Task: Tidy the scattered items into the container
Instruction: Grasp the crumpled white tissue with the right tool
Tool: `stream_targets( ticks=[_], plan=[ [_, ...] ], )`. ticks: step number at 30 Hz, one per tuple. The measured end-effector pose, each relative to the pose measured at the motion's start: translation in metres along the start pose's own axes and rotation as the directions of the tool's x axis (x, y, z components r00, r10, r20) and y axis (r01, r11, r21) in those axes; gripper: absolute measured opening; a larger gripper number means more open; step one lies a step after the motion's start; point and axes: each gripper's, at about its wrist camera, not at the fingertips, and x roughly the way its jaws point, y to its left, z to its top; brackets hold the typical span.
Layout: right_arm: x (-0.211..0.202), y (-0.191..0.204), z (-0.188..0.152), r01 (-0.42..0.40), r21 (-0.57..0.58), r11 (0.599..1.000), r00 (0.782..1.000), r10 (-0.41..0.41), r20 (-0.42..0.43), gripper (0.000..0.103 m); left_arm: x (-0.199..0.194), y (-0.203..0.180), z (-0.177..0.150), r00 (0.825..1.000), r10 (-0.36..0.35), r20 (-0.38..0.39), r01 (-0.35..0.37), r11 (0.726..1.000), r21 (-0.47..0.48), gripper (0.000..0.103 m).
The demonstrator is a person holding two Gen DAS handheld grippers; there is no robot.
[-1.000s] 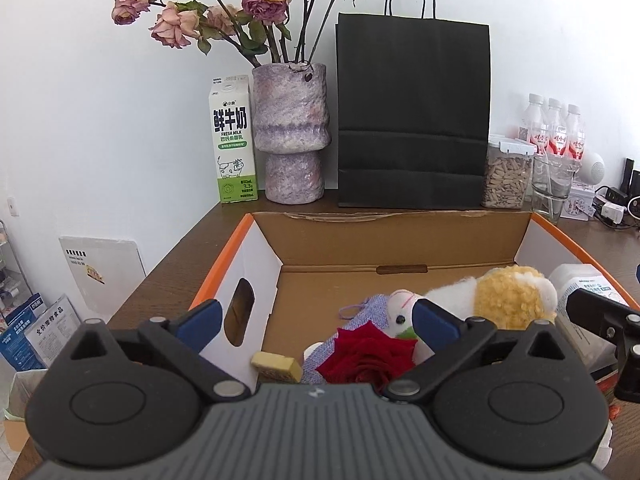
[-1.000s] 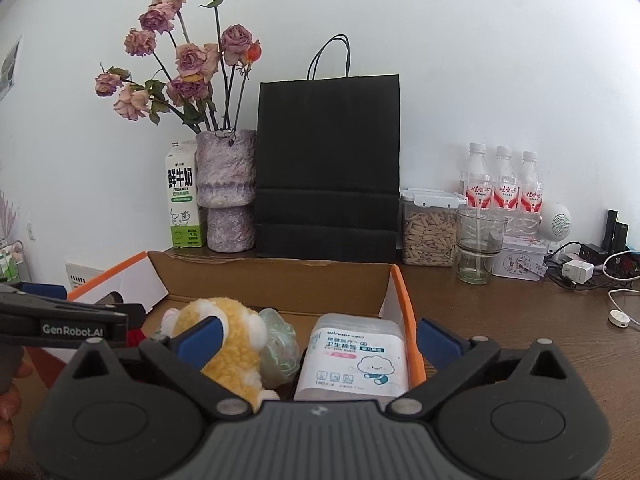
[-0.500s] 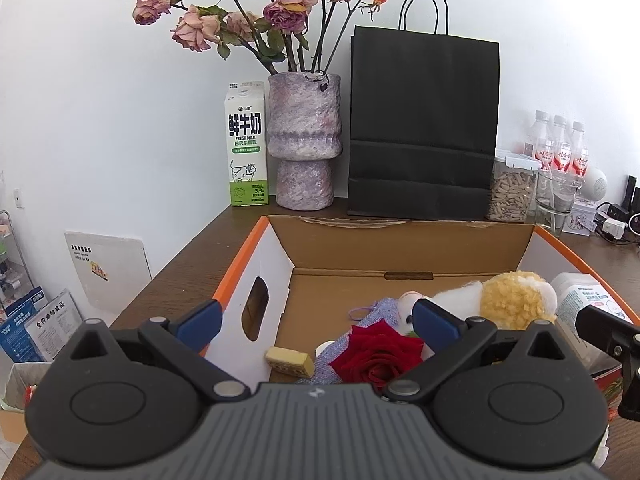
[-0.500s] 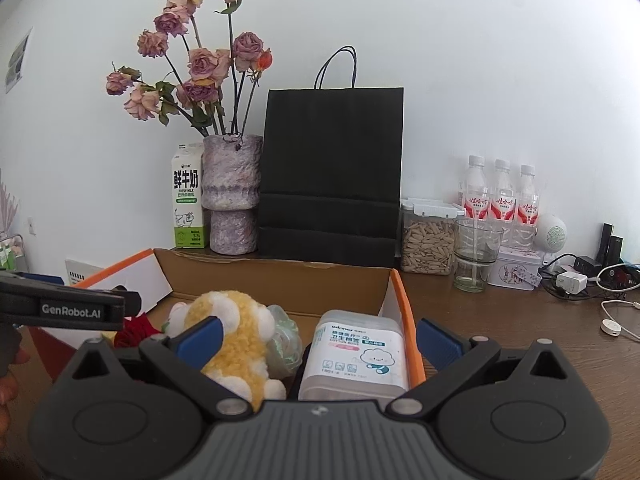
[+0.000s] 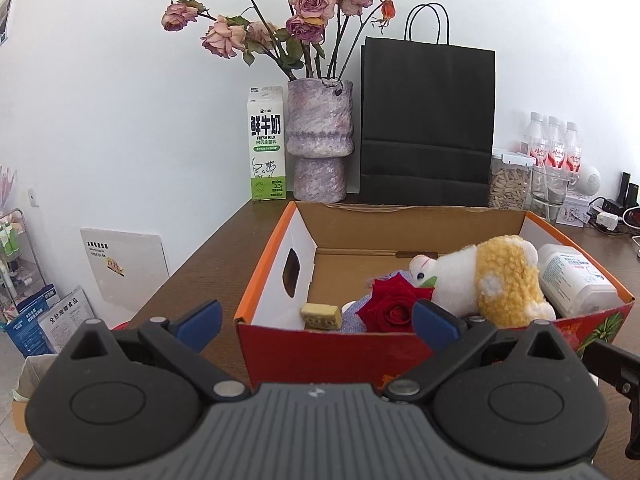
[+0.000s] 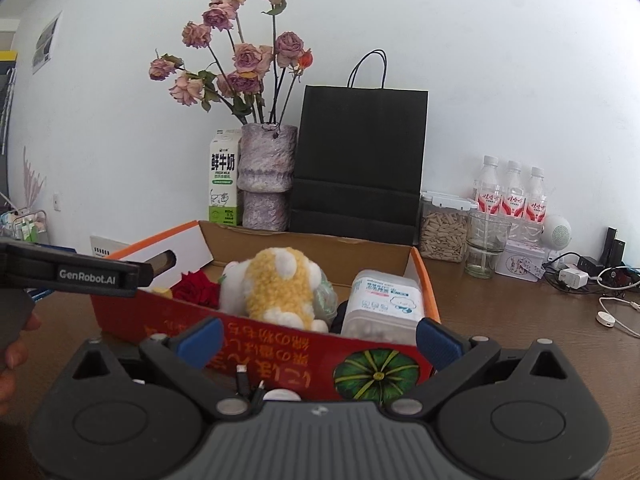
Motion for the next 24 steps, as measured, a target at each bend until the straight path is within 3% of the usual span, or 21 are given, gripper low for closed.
stream_targets(
  ticks=[7,14,16,17,18,19,24],
  plan=[
    [-0.016,0.018,-0.015,-0.078,-0.02,0.997,0.989,0.075,-0.126,0.1,-0.022,0.011,-0.013,0.999,0.007,-0.035,-0.006,1.0,0.025,0.103],
    [-0.017,0.036,-0.03,-0.15,-0.02,0.988,0.965,0.142,-0.219,0.088,-0.033,0.024,-0.026,0.997,0.005,-0.082,-0.002,0.999,0.038,0.103],
    [-0.015,0.04,-0.032,-0.161,-0.017,0.987,0.959,0.153,-0.239,0.077,-0.036,0.027,-0.03,0.995,-0.006,-0.095,0.009,0.999,0.033,0.103],
    [-0.014,0.041,-0.033,-0.163,-0.015,0.986,0.957,0.154,-0.247,0.06,-0.036,0.028,-0.032,0.995,-0.013,-0.101,0.017,0.999,0.032,0.103],
    [-0.014,0.041,-0.034,-0.169,-0.011,0.986,0.953,0.161,-0.257,0.034,-0.037,0.029,-0.034,0.994,-0.024,-0.11,0.028,0.999,0.032,0.103],
    [-0.013,0.04,-0.034,-0.183,0.003,0.983,0.947,0.178,-0.266,0.024,-0.038,0.029,-0.035,0.993,-0.035,-0.117,0.039,0.999,0.034,0.103],
    [-0.024,0.033,-0.033,-0.169,0.033,0.985,0.956,0.172,-0.236,0.023,-0.035,0.021,-0.042,0.982,-0.095,-0.166,0.107,0.992,0.064,0.103]
  ],
)
